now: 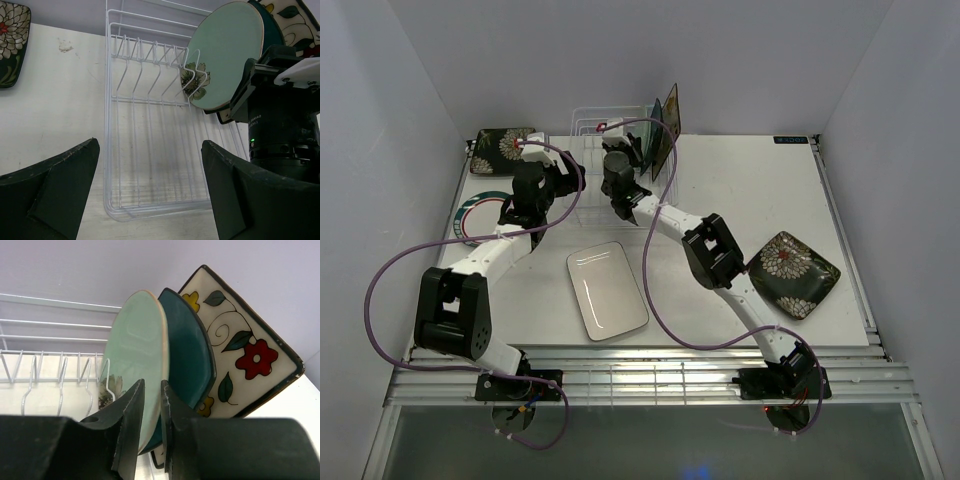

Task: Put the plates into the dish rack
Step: Insert the plate into the dish rack.

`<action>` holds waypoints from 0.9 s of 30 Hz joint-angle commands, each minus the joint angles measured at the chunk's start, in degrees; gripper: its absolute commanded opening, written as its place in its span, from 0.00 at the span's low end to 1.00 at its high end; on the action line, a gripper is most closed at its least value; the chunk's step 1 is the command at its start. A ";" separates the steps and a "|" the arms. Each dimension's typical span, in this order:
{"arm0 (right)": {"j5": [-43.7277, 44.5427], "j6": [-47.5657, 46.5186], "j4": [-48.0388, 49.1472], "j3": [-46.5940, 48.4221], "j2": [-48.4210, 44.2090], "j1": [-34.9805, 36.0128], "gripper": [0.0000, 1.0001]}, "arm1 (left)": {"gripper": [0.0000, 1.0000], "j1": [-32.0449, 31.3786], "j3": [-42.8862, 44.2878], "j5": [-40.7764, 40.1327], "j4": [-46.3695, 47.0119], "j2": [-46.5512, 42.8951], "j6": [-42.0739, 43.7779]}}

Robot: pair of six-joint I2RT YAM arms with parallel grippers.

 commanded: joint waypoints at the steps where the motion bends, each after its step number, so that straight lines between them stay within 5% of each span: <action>1: -0.42 1.15 4.23 -0.14 -0.47 0.89 0.26 | 0.93 0.25 -0.45 0.85 1.01 -3.27 -0.11; 16: -0.16 1.15 4.14 -7.43 -9.67 2.03 0.34 | 0.93 0.25 -0.27 1.29 1.01 -3.09 0.42; 21: -0.34 1.50 5.19 -14.98 -16.98 3.52 0.35 | 0.93 0.25 -0.45 0.94 0.92 -3.53 0.51; 27: 2.65 -1.48 16.60 -35.88 -30.51 5.98 0.34 | 0.93 0.34 -0.71 1.03 1.19 -4.15 0.60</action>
